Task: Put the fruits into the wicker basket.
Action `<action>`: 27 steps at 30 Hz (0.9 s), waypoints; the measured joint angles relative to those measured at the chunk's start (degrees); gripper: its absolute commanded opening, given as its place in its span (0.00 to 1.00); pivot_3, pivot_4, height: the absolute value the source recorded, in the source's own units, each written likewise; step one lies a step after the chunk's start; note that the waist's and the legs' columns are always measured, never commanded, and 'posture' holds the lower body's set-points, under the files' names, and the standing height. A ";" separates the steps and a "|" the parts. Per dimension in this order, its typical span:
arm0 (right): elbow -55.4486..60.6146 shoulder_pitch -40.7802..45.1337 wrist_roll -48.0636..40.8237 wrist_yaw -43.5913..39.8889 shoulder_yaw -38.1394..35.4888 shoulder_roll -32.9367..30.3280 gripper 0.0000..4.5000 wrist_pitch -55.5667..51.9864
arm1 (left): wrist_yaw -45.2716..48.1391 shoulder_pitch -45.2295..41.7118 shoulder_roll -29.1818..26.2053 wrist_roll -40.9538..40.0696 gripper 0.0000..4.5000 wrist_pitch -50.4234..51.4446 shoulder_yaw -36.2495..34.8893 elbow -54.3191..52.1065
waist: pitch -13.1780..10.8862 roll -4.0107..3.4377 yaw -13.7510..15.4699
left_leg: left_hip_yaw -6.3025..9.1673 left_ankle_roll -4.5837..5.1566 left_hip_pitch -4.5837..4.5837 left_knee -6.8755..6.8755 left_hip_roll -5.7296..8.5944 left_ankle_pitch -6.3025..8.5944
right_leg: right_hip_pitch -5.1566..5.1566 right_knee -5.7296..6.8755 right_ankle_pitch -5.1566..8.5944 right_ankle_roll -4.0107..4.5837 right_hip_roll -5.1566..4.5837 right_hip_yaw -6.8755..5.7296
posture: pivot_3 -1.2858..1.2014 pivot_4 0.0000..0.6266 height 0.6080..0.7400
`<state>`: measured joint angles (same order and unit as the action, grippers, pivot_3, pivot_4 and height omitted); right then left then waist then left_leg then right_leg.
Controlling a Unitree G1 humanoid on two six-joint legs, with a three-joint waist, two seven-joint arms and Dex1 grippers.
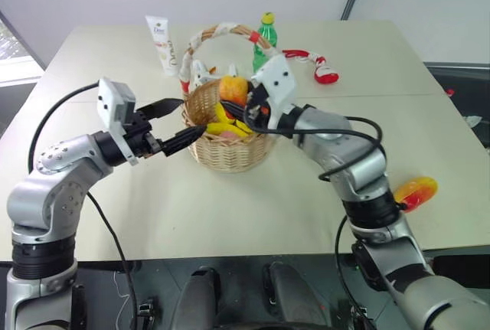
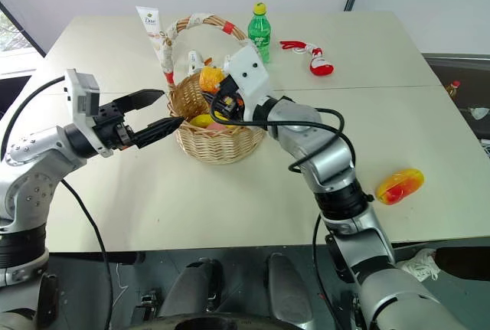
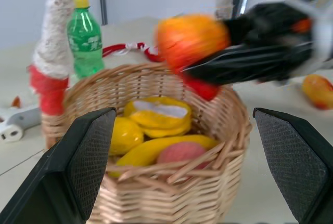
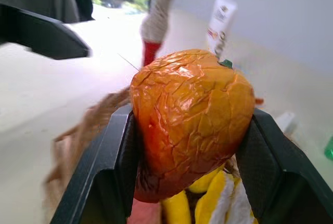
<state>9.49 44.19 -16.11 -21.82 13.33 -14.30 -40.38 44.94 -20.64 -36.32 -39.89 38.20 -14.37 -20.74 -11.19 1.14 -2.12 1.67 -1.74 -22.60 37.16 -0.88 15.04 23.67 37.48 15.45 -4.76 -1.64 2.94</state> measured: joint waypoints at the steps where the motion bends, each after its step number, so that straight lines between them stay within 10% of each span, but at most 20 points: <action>1: -0.76 0.06 0.44 0.02 0.00 0.29 0.76 0.39 | -0.44 0.18 0.26 -0.17 1.00 0.05 0.06 -0.40 | 0.00 0.00 -0.03 | -0.01 0.00 0.00 -0.01 0.00 0.00 | 0.01 0.00 0.00 0.00 0.00 0.00 | 0.52 0.24 1.00; 4: -1.12 0.05 2.10 -0.48 0.16 0.36 0.99 2.25 | -1.53 0.28 0.66 -0.82 1.00 0.26 0.18 -1.04 | 0.00 0.00 -0.20 | -0.01 0.00 -0.02 -0.01 0.00 0.00 | 0.05 0.01 0.00 0.00 0.00 0.00 | 0.52 0.24 1.00; 10: 13.79 -6.70 -2.01 -8.85 -2.96 -8.43 0.99 2.85 | -2.33 -0.61 1.92 -2.64 1.00 0.91 2.36 -2.43 | 0.00 0.01 0.26 | 0.03 0.02 -0.05 0.00 0.02 0.01 | -0.01 -0.05 0.00 -0.01 0.00 -0.03 | 0.52 0.24 1.00; 17: 30.24 -28.58 -14.32 -16.19 -25.20 -25.29 0.99 -6.43 | -1.10 -5.47 6.00 -4.38 1.00 1.26 8.97 -2.42 | 0.01 0.01 1.62 | -0.04 0.05 0.02 0.00 0.14 0.02 | -0.24 -0.26 0.01 -0.01 0.07 -0.07 | 0.52 0.24 1.00; 27: 27.43 -62.15 2.20 -31.33 -48.75 -44.61 0.99 9.22 | 6.29 -11.77 9.88 -1.57 1.00 -1.13 18.35 5.11 | 0.05 -0.06 0.59 | -0.24 0.08 0.25 0.06 -0.06 0.04 | -0.32 -0.26 0.03 -0.02 0.57 0.18 | 0.52 0.24 1.00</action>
<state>36.92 -17.97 -13.90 -53.14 -35.42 -58.92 -31.16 51.24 -32.41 -26.45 -41.46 37.07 3.98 -15.63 -11.15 1.08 -1.52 1.43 -1.66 -22.35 37.22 -0.94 15.08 23.35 37.22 15.48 -4.78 -1.07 3.12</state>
